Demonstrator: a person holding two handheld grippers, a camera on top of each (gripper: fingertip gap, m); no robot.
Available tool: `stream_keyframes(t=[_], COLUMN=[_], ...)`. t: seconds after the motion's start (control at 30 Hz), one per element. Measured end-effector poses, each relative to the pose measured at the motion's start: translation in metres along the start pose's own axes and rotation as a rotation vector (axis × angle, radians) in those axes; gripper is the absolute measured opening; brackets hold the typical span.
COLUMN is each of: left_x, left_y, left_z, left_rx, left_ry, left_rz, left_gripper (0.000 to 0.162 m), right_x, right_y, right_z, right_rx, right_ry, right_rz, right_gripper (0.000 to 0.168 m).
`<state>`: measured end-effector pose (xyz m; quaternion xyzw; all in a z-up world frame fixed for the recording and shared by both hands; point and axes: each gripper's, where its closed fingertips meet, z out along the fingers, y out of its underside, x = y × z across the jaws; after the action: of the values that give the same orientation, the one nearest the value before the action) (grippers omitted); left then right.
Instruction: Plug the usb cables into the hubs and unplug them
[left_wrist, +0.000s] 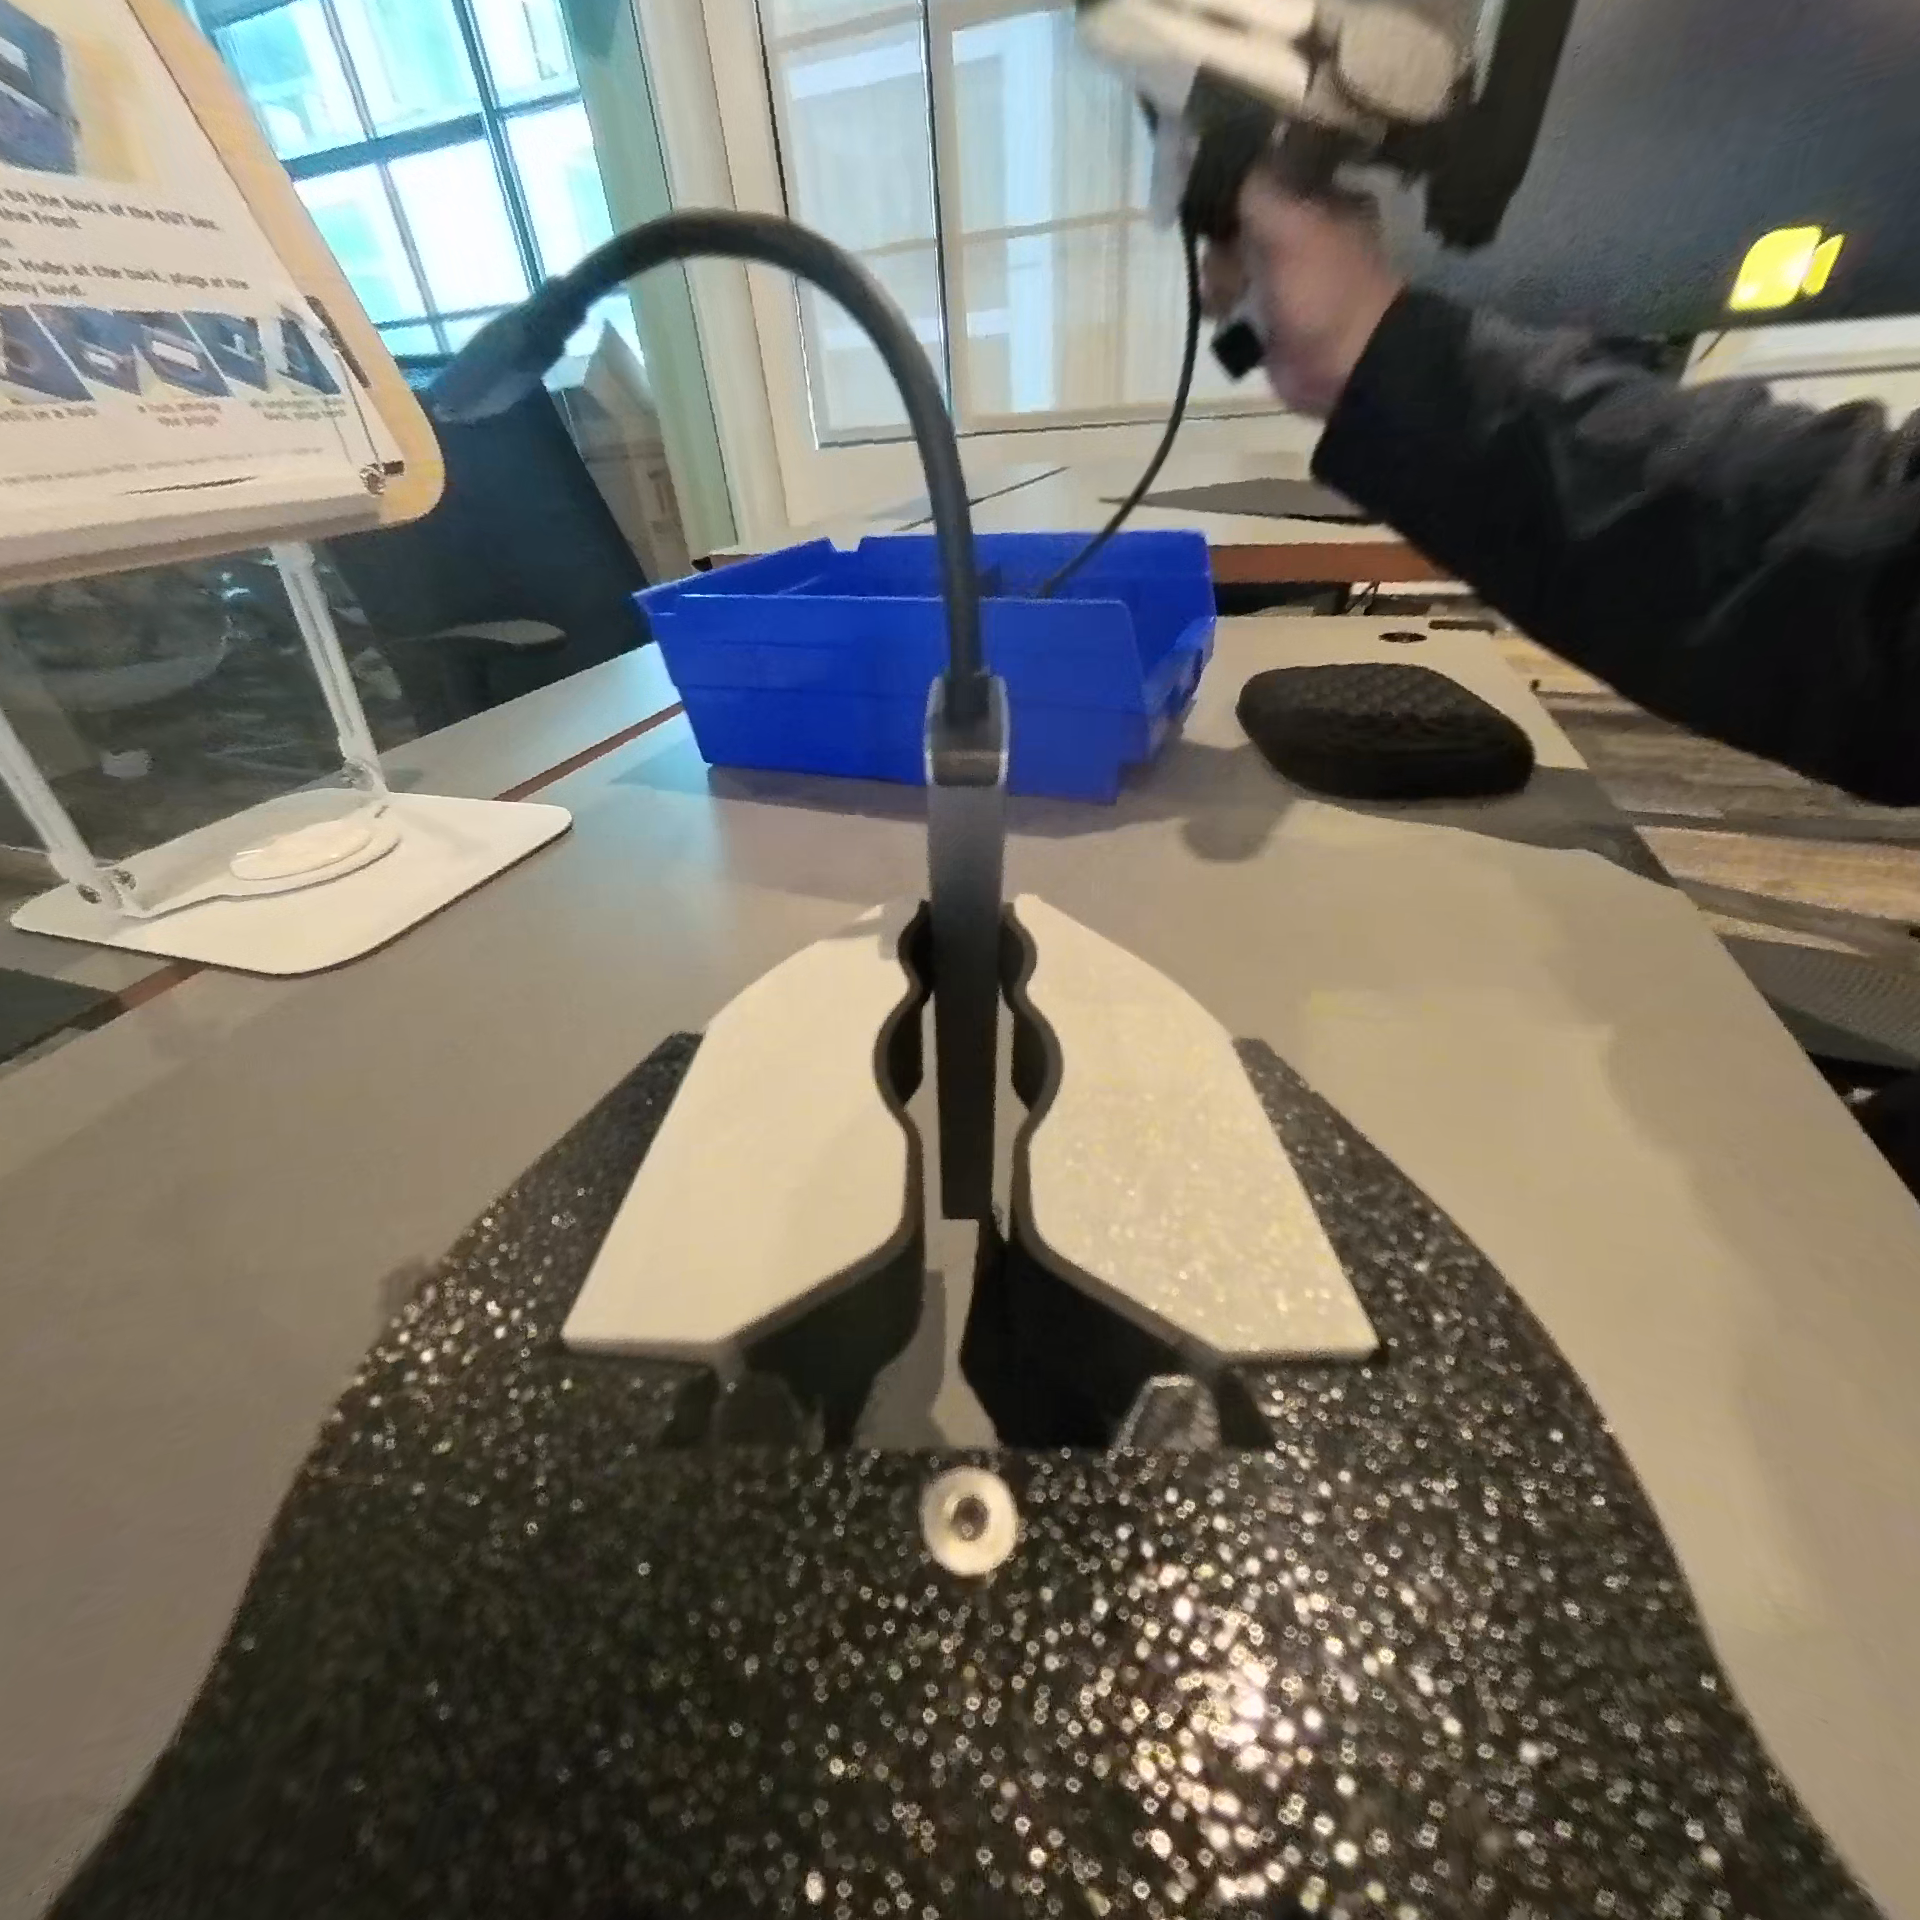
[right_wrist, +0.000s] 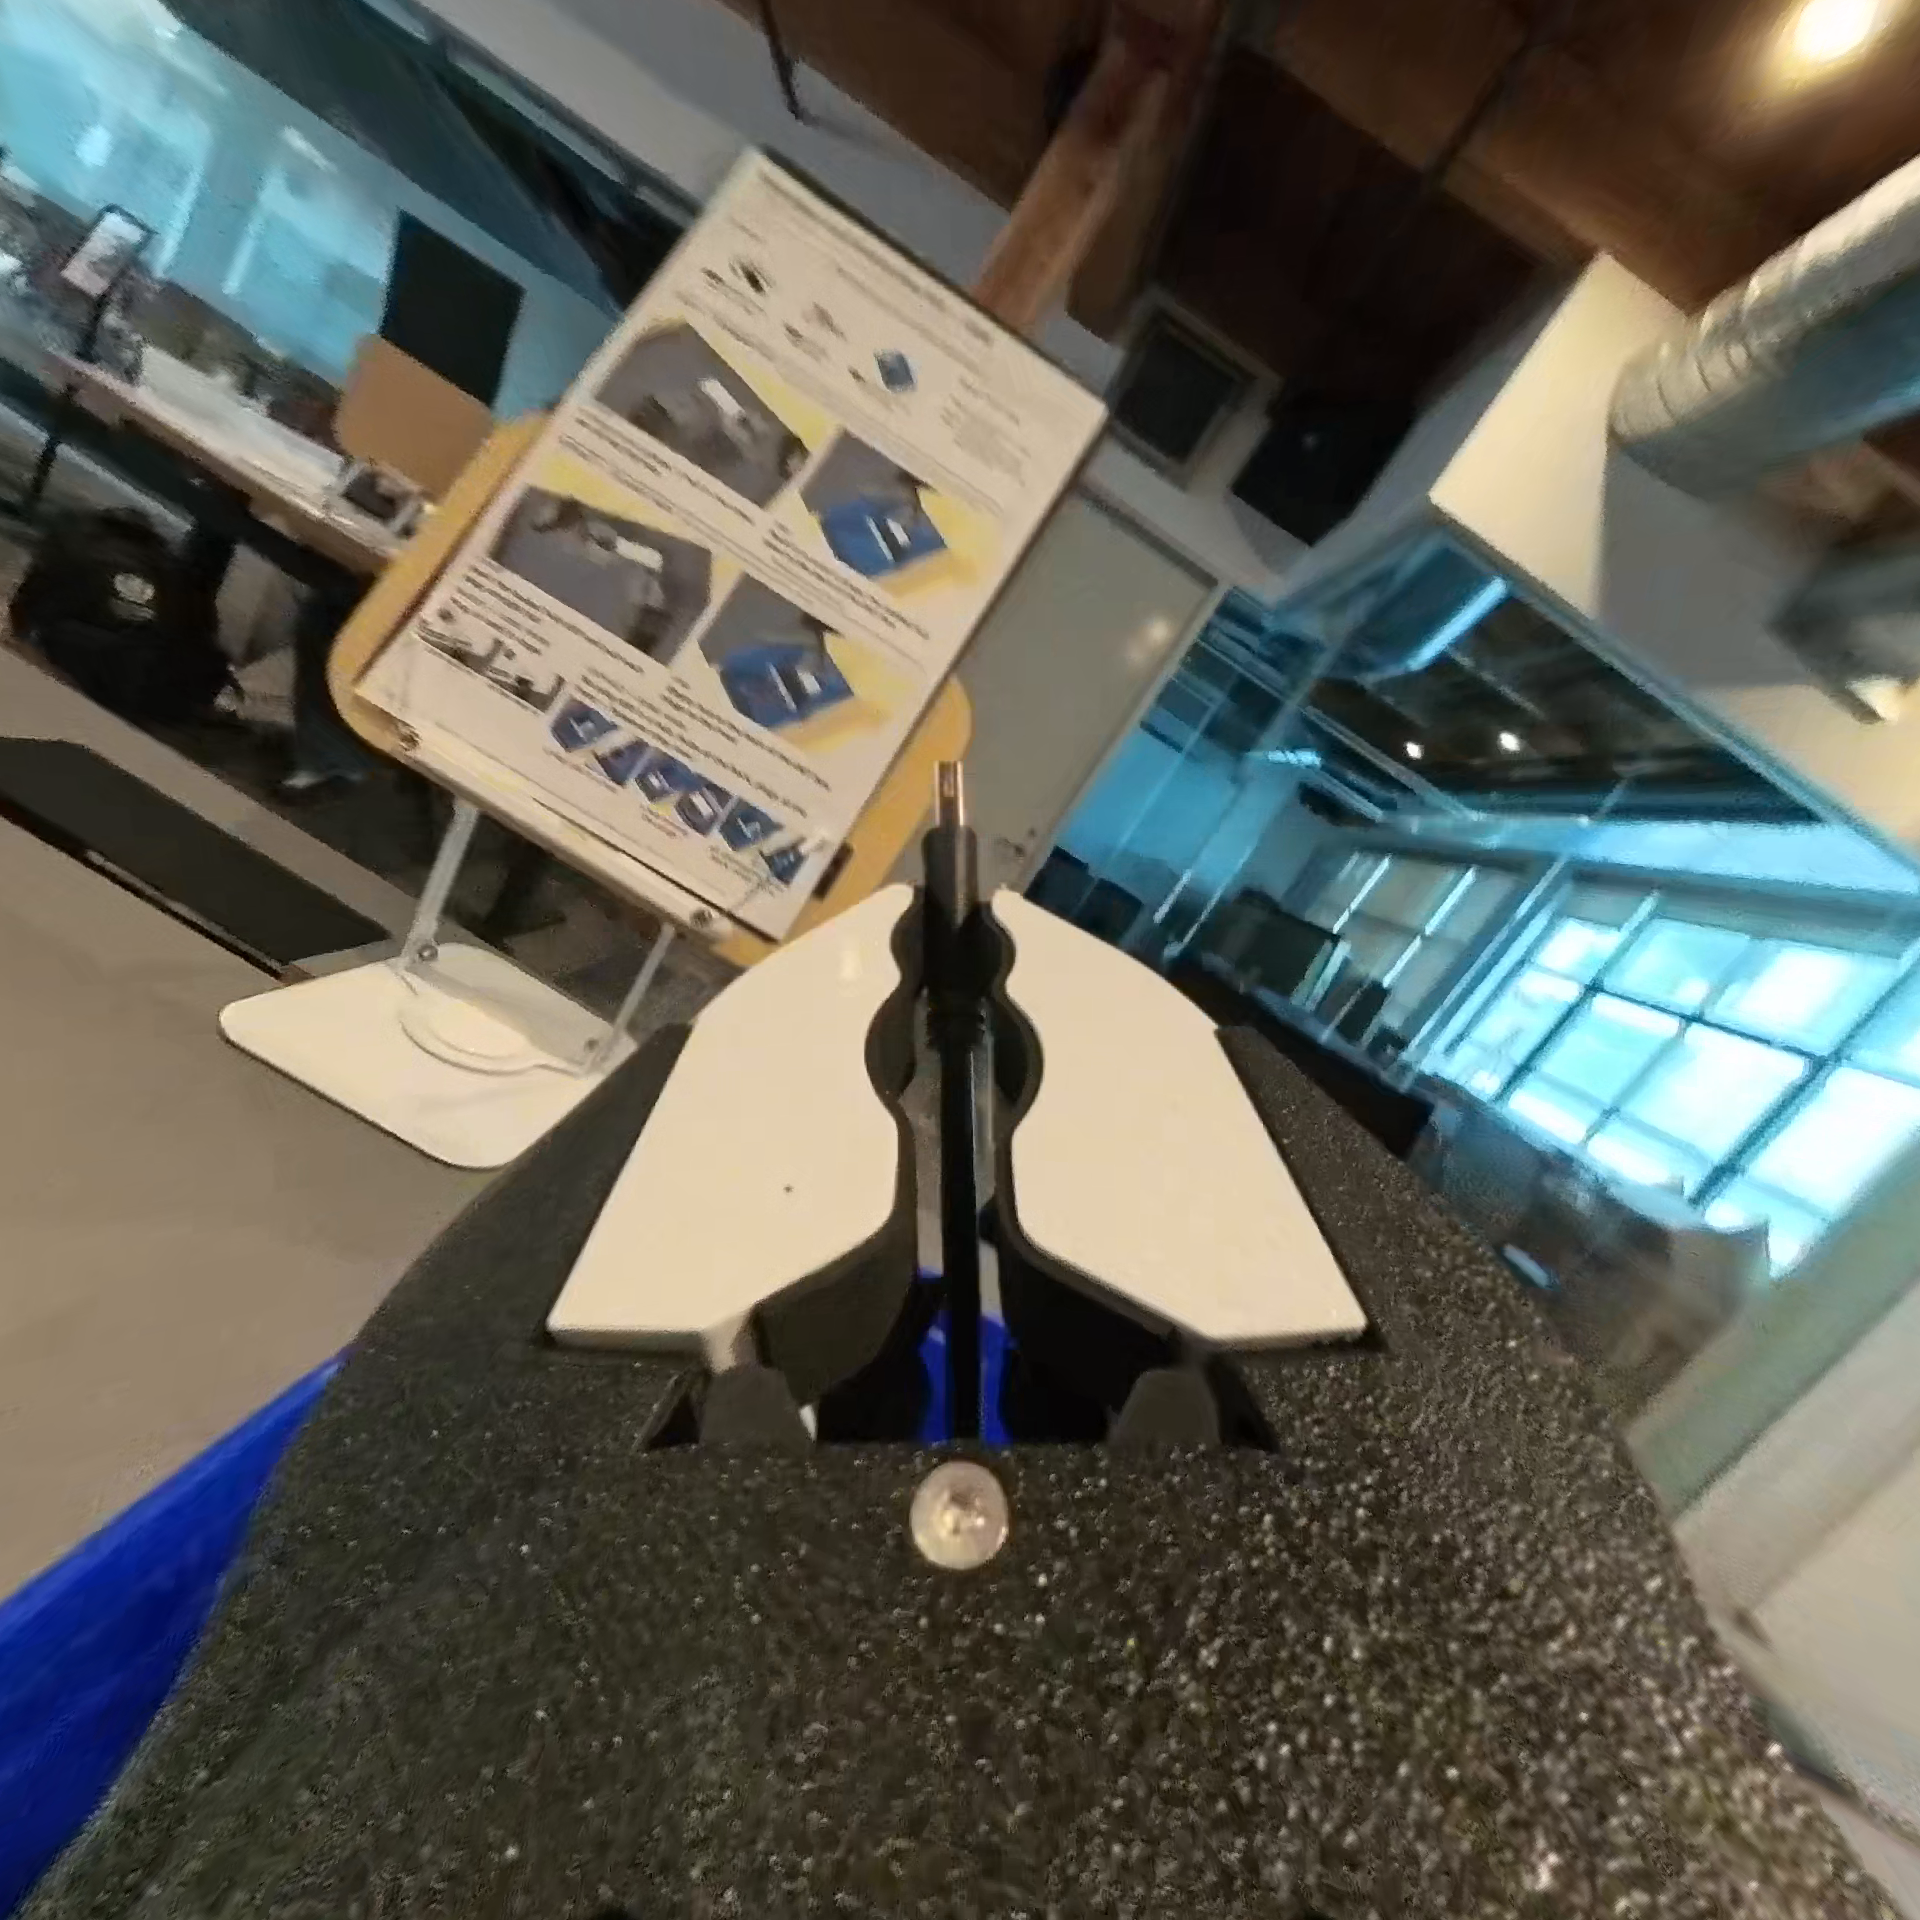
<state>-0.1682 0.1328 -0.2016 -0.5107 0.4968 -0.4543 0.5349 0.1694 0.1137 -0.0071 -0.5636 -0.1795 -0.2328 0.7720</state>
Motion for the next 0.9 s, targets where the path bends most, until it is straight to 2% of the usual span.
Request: stream_keyframes(t=[0.07,0.17,0.23,0.3,0.43,0.53,0.67,0.77,0.8,0.83,0.9], left_x=[-0.001,-0.002,-0.002,-0.001,0.002,0.004,0.004,0.004,0.004,0.004,0.004], left_y=[-0.001,-0.001,0.000,0.002,0.006,0.009,0.010,0.010,0.010,0.010,0.009], left_z=[-0.001,-0.002,-0.001,0.000,0.002,0.004,0.004,0.004,0.004,0.003,0.003], left_rx=[0.009,0.010,0.007,0.000,-0.021,-0.035,-0.042,-0.037,-0.036,-0.035,-0.033], left_ry=[0.002,0.000,0.002,0.007,0.016,0.021,0.026,0.026,0.028,0.029,0.030], left_rz=[-0.014,-0.020,-0.022,-0.024,-0.014,-0.005,-0.007,-0.011,-0.015,-0.017,-0.018], left_gripper=[0.011,0.011,0.011,0.011,0.011,0.011,0.011,0.011,0.011,0.011,0.011], right_x=[-0.002,-0.024,-0.043,-0.059,-0.089,-0.111,-0.121,-0.124,-0.123,-0.120,-0.114], right_y=[0.030,0.073,0.104,0.139,0.177,0.200,0.226,0.231,0.230,0.228,0.221], right_z=[-0.003,-0.006,-0.008,-0.014,-0.027,-0.041,-0.045,-0.046,-0.044,-0.041,-0.035], right_rx=[-0.023,-0.133,-0.265,-0.472,-0.736,-0.903,-1.022,-1.124,-1.146,-1.159,-1.155], right_ry=[0.022,-0.068,-0.184,-0.308,-0.604,-0.830,-0.959,-0.981,-0.968,-0.941,-0.890], right_rz=[0.057,0.067,0.029,0.032,-0.026,-0.191,-0.456,-0.357,-0.290,-0.226,-0.129], right_gripper=[0.009,0.009,0.009,0.009,0.009,0.010,0.010,0.010,0.015,0.029,0.046])
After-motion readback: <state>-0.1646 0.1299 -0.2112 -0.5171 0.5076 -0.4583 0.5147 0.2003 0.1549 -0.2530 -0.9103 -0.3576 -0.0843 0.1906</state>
